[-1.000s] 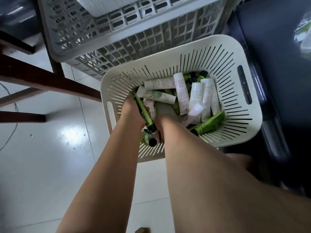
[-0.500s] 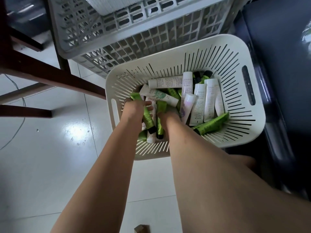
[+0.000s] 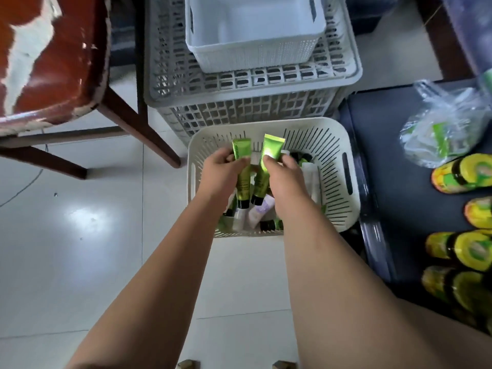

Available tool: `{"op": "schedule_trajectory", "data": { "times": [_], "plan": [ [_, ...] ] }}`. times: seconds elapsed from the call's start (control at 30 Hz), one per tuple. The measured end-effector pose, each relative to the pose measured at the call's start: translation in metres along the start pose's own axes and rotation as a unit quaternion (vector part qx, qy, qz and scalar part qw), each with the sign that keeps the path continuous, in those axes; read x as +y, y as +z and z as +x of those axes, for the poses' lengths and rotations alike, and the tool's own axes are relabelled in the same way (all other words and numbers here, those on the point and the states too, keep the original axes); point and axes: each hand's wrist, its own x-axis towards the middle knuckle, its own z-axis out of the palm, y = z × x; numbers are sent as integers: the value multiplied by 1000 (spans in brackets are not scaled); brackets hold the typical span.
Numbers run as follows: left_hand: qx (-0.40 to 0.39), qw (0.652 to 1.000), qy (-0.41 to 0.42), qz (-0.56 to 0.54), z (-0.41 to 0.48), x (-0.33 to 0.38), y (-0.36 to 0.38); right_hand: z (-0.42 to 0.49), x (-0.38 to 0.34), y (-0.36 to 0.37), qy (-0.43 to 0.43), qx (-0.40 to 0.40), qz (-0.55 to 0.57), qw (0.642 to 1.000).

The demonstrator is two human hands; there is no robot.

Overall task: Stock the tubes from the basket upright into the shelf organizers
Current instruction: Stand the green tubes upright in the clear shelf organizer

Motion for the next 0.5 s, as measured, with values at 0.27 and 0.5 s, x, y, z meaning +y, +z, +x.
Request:
{"op": "schedule_trajectory", "data": {
  "times": [0.27, 0.5],
  "plan": [
    [-139, 973, 172, -67, -93, 121, 40, -109, -77, -89, -128, 54, 34, 990],
    [-281, 920, 267, -64, -201, 174, 83, -229, -99, -184, -290, 214, 71, 930]
  ]
}}
